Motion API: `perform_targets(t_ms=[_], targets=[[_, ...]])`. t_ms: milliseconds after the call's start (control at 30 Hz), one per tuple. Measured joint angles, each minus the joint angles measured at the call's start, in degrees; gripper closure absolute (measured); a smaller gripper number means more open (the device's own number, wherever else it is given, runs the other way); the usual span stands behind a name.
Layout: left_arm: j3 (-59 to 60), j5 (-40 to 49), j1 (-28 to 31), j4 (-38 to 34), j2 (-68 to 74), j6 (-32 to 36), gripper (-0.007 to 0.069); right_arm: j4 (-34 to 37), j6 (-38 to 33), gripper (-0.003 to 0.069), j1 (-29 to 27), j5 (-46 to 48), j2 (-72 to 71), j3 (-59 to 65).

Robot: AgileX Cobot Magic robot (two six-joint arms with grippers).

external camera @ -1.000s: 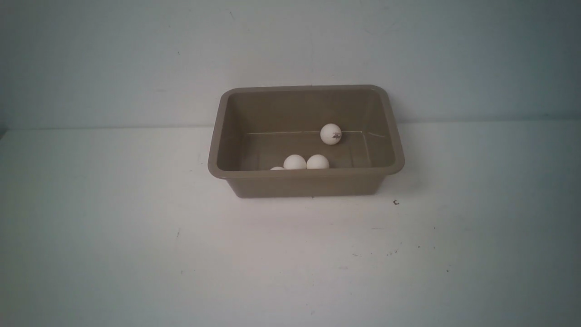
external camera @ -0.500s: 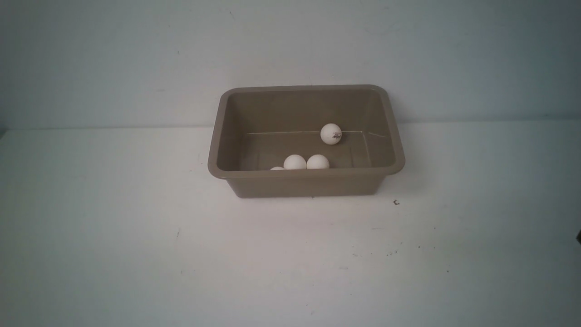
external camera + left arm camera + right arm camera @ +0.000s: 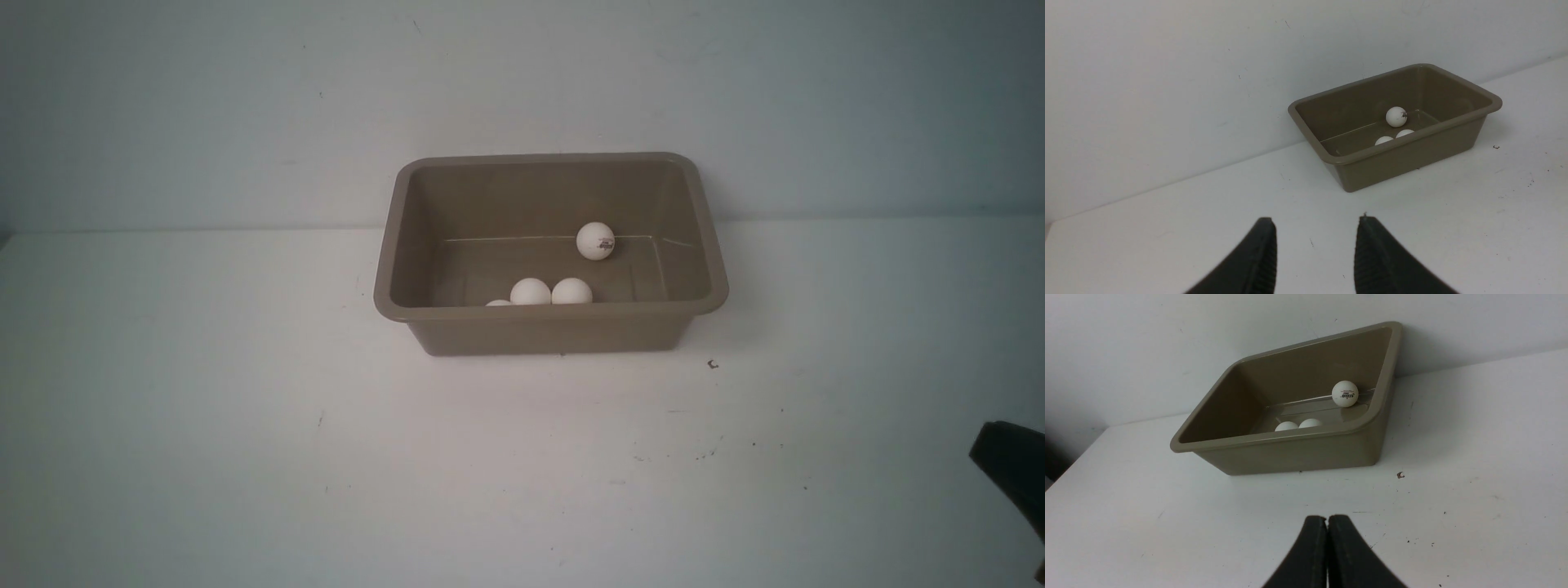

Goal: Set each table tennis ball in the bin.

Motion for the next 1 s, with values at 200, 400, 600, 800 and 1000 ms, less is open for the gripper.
perform_targets(t_ms=[200, 400, 600, 800, 1000], targets=[[2.5, -9.9, 9.7, 2.6, 0.0, -0.2, 0.0377, 0.0, 0.1, 0.0666, 0.0, 1.2, 0.0, 0.0], [13.0, -23.2, 22.3, 2.1, 0.0, -0.2, 0.0377, 0.0, 0.1, 0.0666, 0.0, 1.4, 0.0, 0.0], [25.4, -30.4, 24.9, 0.6, 0.1, -0.2, 0.0377, 0.0, 0.1, 0.0666, 0.0, 1.4, 0.0, 0.0], [33.4, -38.2, 25.0, 0.1, 0.1, -2.1, 0.0377, 0.0, 0.1, 0.0666, 0.0, 1.4, 0.0, 0.0], [35.5, -38.5, 25.0, 0.1, 0.1, -4.4, 0.0377, 0.0, 0.1, 0.0666, 0.0, 1.4, 0.0, 0.0]])
